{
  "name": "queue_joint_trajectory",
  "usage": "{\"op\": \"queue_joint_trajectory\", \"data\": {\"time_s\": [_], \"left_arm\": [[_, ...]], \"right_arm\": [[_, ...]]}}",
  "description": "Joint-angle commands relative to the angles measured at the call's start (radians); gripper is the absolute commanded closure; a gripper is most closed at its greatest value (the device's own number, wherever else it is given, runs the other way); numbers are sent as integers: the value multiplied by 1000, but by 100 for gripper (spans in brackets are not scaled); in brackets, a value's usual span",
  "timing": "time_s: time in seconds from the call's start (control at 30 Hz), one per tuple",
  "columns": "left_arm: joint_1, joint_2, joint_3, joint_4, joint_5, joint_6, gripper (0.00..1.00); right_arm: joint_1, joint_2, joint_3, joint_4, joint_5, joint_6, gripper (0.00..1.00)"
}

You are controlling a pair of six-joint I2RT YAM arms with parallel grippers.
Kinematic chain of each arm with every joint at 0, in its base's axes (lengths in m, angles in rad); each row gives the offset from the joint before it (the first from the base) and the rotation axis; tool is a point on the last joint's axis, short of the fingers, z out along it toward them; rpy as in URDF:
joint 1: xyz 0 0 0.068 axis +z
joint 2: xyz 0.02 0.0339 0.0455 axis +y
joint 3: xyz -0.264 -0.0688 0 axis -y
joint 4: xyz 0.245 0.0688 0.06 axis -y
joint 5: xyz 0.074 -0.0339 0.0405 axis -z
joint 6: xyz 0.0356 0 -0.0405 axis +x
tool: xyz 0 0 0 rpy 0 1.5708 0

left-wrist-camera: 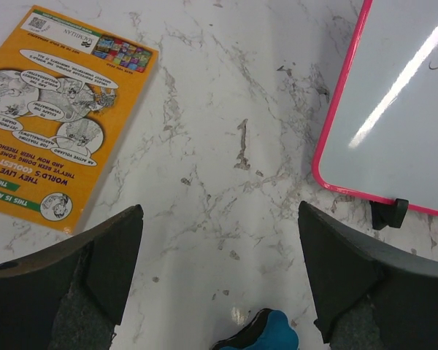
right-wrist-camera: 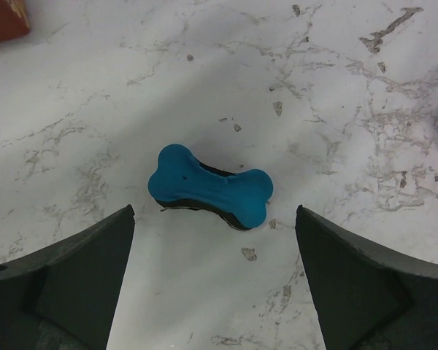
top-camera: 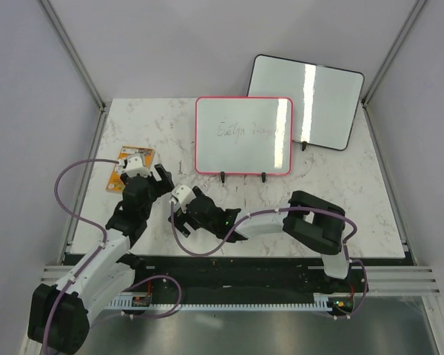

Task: Erase the whiteboard

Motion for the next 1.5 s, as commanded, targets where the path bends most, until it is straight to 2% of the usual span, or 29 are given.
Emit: {"op": "queue_joint_trajectory", "data": {"time_s": [0.0,0.37,0.57,0.67,0.77,0.9,1.03,1.17,1.47], "left_arm": [[8,-66,-25,2,-53,-22,8],[21,5,-16,9,-49,-29,7],[35,6,-36,11,-64,-36,7],[61,15,-30,-24,-102,-53,6],[102,25,-37,3,-52,-64,6],[110,18,-48,14,-35,-58,6],[113,6,-56,22,-27,-55,6],[116,3,-57,22,-24,-55,6],[122,29,-45,25,-16,-55,2]], "right_arm": [[-4,54,78,-38,-7,-47,2],[-12,34,54,6,-82,-1,2],[17,17,45,58,-38,5,5],[20,28,66,60,-38,5,5],[20,51,97,58,-58,26,8],[22,100,167,34,-99,45,12],[24,154,230,21,-115,46,13],[24,226,345,-84,-104,62,13],[23,254,359,-204,-90,98,11]]}}
